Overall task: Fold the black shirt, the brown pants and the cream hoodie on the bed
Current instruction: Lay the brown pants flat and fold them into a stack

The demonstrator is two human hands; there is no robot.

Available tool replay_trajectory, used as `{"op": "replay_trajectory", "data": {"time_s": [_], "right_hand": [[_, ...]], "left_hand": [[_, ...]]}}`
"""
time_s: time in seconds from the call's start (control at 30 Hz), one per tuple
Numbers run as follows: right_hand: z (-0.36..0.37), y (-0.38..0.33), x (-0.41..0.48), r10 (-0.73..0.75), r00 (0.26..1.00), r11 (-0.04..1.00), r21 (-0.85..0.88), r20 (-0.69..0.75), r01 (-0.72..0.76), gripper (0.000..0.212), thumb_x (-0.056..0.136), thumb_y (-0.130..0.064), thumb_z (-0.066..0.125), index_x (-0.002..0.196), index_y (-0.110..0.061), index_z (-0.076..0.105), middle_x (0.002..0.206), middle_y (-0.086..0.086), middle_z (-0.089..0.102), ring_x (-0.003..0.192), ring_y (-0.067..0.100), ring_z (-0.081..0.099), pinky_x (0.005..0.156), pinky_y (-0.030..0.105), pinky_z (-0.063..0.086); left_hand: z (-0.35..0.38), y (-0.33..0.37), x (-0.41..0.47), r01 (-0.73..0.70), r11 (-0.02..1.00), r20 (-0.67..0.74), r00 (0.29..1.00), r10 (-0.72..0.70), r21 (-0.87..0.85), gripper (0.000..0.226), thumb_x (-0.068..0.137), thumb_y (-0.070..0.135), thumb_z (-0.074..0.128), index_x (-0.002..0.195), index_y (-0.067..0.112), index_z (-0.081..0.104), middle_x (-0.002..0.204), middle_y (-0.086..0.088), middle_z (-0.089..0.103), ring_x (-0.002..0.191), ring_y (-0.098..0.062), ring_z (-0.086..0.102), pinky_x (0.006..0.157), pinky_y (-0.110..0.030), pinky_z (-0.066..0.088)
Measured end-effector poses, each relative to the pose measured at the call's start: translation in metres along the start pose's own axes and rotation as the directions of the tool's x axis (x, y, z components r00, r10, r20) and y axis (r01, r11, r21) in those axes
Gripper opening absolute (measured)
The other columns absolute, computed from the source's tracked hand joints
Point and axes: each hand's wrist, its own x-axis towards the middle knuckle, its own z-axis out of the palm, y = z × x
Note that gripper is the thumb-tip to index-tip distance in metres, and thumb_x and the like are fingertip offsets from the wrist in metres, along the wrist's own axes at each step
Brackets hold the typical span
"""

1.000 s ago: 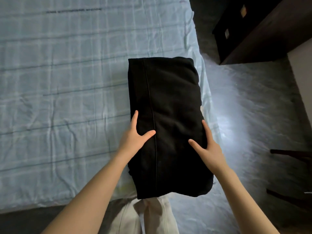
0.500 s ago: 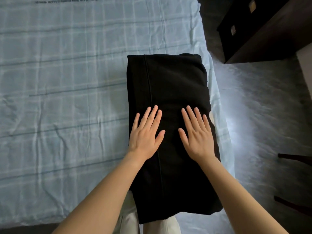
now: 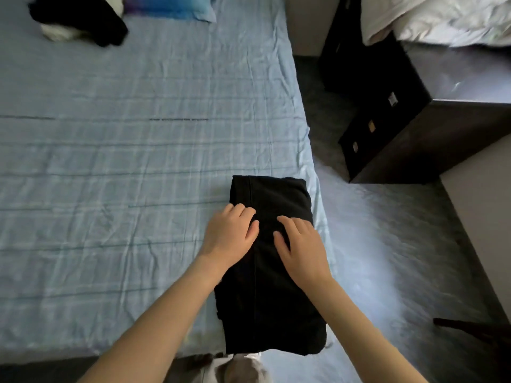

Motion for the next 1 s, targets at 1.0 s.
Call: {"op": "replay_trajectory", "data": {"time_s": [1.0], "right_hand": [[0.073,-0.415,-0.139,-0.786,0.578,0.618,0.228,0.221,0.753,0.049,0.097,-0.043,0.039,0.126,-0.011,0.062,0.122,0.006,0.064,0.115,0.028,0.057,0.095,0.044,0.047]], "left_hand": [[-0.232,-0.128,-0.44,0.749,0.658,-0.489,0.547,-0.68,-0.077,0.046,0.092,0.034,0.046,0.127,0.008,0.062,0.122,-0.011,0.064,0.111,-0.031,0.06,0.096,-0.045,0.048]]}}
